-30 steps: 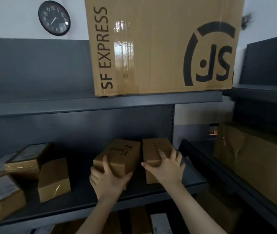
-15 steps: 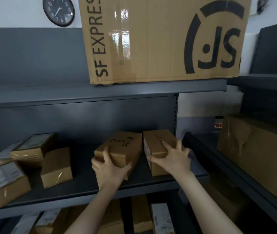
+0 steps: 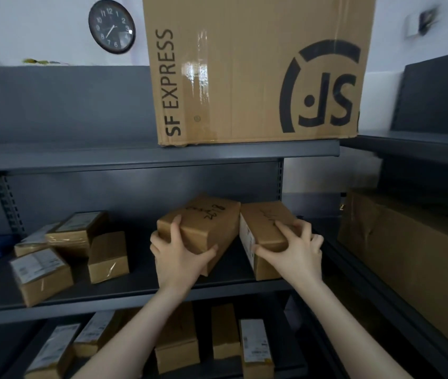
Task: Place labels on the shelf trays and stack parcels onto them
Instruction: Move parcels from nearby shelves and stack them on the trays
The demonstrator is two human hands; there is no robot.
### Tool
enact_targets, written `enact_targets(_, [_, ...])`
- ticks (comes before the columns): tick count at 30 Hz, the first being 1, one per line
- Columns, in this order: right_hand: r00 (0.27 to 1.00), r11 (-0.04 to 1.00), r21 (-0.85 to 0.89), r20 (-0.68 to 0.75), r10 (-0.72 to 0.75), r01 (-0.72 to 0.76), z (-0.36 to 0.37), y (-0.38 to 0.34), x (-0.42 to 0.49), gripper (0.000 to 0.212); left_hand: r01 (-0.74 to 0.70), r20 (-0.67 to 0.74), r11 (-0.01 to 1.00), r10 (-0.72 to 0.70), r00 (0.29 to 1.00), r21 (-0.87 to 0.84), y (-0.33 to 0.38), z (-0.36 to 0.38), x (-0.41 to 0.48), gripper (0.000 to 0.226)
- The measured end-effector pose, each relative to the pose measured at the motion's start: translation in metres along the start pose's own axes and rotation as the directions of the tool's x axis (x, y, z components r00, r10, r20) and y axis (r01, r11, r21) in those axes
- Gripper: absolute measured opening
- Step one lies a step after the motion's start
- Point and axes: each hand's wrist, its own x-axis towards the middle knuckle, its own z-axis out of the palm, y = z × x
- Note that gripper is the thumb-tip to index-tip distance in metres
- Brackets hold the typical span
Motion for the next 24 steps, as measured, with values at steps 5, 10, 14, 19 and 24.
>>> enact_targets(5, [0.994, 0.999, 0.029, -0.102, -0.042, 0.046, -0.051, -0.007, -0.041, 0.089, -0.086, -0.027, 0.993, 0.084, 0.996, -0.081, 0.015, -0.048, -0.027, 0.104])
enact_targets(10, [0.978, 0.990, 0.088, -0.189, -0.089, 0.107, -0.099, -0.028, -0.103, 0.088, -0.177, -0.057, 0.978, 0.172, 0.983, -0.110, 0.019, -0.113, -0.066, 0.100])
enact_targets(14, [0.975, 0.982, 0.139, -0.196, -0.102, 0.131, -0.133, -0.057, -0.164, 0.086, -0.204, -0.054, 0.973, 0.199, 0.978, -0.111, 0.016, -0.178, -0.106, 0.099])
enact_targets(19, [0.984, 0.964, 0.237, -0.154, -0.086, 0.121, -0.160, -0.092, -0.245, 0.093, -0.201, -0.080, 0.977, 0.195, 0.977, -0.067, -0.009, -0.264, -0.165, 0.100])
enact_targets(24, [0.989, 0.947, 0.296, -0.114, -0.091, 0.122, -0.159, -0.126, -0.312, 0.089, -0.145, -0.149, 0.989, 0.140, 0.979, -0.021, -0.044, -0.341, -0.218, 0.101])
